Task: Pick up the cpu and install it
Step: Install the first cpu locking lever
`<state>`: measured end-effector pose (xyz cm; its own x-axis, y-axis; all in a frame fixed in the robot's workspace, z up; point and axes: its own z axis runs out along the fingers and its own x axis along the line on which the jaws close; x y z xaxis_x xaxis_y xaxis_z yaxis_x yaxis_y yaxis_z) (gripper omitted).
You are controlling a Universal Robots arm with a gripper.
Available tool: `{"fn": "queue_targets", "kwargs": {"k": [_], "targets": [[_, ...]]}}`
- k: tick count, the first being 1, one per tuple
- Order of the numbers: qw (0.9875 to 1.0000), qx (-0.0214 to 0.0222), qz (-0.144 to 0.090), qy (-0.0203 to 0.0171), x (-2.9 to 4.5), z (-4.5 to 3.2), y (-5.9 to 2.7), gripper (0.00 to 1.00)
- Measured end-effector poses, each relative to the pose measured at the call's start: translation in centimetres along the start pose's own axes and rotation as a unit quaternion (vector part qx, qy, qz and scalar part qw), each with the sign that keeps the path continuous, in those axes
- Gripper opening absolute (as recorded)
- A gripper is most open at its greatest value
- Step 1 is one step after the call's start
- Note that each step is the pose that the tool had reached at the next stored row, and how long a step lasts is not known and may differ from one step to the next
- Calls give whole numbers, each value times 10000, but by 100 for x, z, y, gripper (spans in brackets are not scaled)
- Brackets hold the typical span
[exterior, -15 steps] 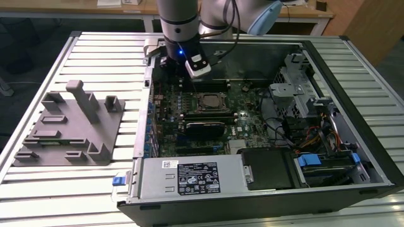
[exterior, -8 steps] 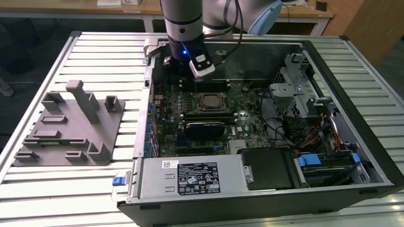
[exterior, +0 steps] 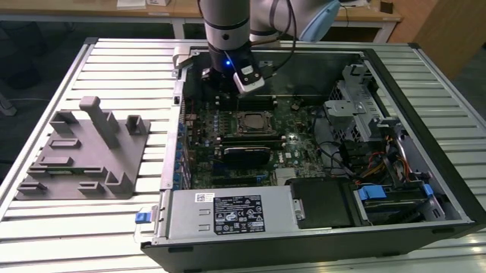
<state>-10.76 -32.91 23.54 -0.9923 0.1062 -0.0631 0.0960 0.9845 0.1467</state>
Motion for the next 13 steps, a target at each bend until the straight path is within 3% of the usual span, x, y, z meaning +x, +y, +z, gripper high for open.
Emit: {"fn": "queue_targets", "kwargs": {"k": [13], "targets": [[10000,0,0,0,-154,13,15,11]]}}
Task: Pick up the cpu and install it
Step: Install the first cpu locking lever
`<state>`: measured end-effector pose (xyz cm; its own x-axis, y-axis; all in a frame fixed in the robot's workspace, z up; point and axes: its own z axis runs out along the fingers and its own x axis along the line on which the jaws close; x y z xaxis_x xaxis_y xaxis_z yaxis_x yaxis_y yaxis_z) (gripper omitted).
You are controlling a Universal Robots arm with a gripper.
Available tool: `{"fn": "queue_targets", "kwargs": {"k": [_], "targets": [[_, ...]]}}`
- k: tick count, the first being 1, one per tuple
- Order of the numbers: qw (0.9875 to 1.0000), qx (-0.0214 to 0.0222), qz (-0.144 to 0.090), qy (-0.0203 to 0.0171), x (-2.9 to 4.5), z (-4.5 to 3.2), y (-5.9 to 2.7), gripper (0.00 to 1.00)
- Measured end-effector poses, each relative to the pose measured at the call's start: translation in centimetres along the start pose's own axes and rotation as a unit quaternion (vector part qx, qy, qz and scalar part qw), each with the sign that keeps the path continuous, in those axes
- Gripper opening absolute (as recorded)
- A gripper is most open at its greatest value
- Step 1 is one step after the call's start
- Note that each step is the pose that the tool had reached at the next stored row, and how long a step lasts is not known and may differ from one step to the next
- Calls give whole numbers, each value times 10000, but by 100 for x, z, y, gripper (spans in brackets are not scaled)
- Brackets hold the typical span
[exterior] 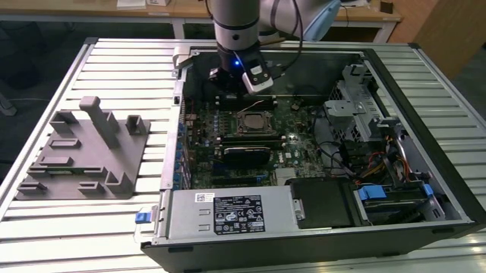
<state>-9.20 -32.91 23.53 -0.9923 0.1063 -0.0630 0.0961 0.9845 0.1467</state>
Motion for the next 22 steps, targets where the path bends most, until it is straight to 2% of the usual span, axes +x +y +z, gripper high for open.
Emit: {"fn": "queue_targets", "kwargs": {"k": [14,22], "targets": [[10000,0,0,0,-167,18,16,11],[10000,-2,2,-8,-174,22,15,11]]}}
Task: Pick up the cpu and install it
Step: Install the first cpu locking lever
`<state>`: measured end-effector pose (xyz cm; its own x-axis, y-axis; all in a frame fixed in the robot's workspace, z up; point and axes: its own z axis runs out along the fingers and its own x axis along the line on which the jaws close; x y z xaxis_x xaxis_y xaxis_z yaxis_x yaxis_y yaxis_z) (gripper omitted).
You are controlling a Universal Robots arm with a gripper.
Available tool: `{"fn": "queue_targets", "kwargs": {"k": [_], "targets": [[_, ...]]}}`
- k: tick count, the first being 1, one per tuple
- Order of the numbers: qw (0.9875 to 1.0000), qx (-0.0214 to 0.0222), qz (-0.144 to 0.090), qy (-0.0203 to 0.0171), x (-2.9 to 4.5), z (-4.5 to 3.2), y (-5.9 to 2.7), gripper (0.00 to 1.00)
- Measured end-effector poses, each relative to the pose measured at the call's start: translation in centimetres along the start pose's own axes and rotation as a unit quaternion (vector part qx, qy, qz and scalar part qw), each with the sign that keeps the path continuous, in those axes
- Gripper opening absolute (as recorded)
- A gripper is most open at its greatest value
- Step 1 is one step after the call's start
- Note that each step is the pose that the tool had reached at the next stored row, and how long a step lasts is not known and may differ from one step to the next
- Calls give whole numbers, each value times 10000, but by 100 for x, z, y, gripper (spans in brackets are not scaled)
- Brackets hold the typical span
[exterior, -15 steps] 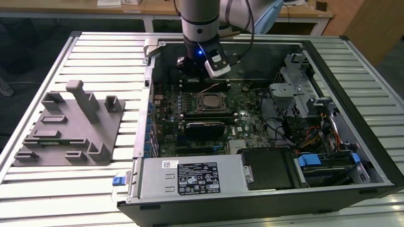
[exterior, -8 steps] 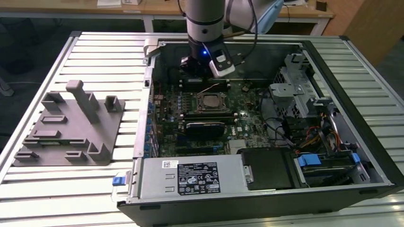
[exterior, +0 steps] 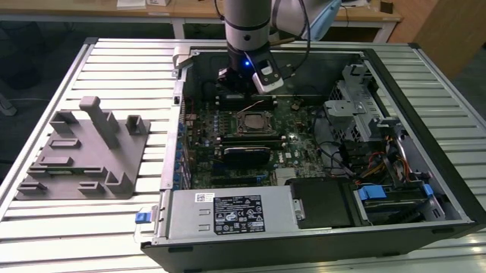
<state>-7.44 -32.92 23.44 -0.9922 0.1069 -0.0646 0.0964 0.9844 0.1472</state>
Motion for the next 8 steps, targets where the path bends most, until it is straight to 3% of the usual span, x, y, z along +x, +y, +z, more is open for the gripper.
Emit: {"fn": "queue_targets", "kwargs": {"k": [2,8], "targets": [[10000,-3,6,-40,1,9,-2,11],[9997,-21,26,-234,2,31,-5,11]]}}
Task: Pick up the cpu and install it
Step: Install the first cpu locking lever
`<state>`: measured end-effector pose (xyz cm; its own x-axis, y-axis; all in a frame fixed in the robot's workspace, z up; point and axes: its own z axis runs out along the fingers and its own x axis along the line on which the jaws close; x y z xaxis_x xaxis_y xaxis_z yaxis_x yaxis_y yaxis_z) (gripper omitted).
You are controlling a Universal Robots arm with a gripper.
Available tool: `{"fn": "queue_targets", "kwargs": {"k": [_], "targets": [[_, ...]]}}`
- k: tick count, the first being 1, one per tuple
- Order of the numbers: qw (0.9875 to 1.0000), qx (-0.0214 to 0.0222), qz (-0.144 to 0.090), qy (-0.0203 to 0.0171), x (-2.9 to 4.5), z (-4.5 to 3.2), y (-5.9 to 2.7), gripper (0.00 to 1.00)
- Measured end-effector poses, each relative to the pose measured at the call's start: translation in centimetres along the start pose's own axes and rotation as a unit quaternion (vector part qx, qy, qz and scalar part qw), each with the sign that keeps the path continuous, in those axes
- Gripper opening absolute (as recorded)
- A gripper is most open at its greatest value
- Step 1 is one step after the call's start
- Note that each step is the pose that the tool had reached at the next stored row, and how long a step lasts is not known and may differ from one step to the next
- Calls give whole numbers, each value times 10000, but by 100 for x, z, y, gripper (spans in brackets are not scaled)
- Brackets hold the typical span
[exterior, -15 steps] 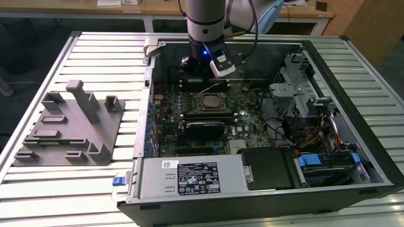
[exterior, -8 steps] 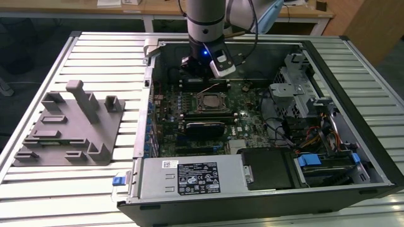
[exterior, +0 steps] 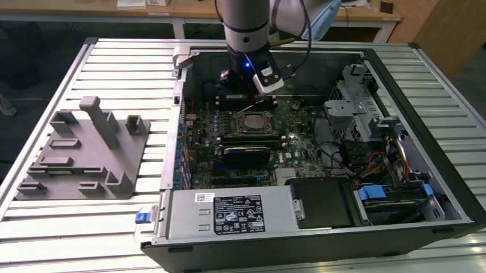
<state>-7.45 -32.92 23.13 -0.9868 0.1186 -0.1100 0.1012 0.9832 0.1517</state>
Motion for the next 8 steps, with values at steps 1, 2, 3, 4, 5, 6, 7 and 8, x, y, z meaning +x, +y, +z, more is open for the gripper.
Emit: {"fn": "queue_targets", "kwargs": {"k": [1,2,3,4,5,6,7,8], "targets": [[10000,-5,-3,-39,0,3,0,11],[10000,-12,-4,-67,1,8,0,11],[10000,-19,-4,-87,1,13,-1,11],[9999,-26,-2,-99,1,18,-2,11],[9999,-34,-1,-108,2,24,-3,11],[9999,-42,1,-116,3,32,-4,11],[9999,-49,4,-122,4,41,-6,11],[9999,-54,5,-128,5,50,-7,11]]}}
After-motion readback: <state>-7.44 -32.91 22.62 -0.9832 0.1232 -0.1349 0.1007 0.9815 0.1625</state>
